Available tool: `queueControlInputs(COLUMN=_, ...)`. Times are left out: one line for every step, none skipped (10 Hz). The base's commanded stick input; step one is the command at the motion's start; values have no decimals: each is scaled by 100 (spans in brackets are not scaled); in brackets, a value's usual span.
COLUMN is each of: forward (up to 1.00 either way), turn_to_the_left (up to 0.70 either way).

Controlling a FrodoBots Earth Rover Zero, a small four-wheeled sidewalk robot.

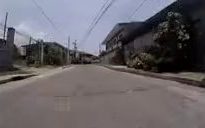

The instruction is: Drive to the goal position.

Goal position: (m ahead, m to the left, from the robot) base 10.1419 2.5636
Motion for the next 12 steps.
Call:
queueControlInputs(forward=100, turn_to_the_left=0)
queueControlInputs(forward=100, turn_to_the_left=0)
queueControlInputs(forward=100, turn_to_the_left=0)
queueControlInputs(forward=100, turn_to_the_left=0)
queueControlInputs(forward=100, turn_to_the_left=0)
queueControlInputs(forward=100, turn_to_the_left=0)
queueControlInputs(forward=100, turn_to_the_left=0)
queueControlInputs(forward=100, turn_to_the_left=0)
queueControlInputs(forward=100, turn_to_the_left=0)
queueControlInputs(forward=100, turn_to_the_left=0)
queueControlInputs(forward=100, turn_to_the_left=0)
queueControlInputs(forward=100, turn_to_the_left=0)
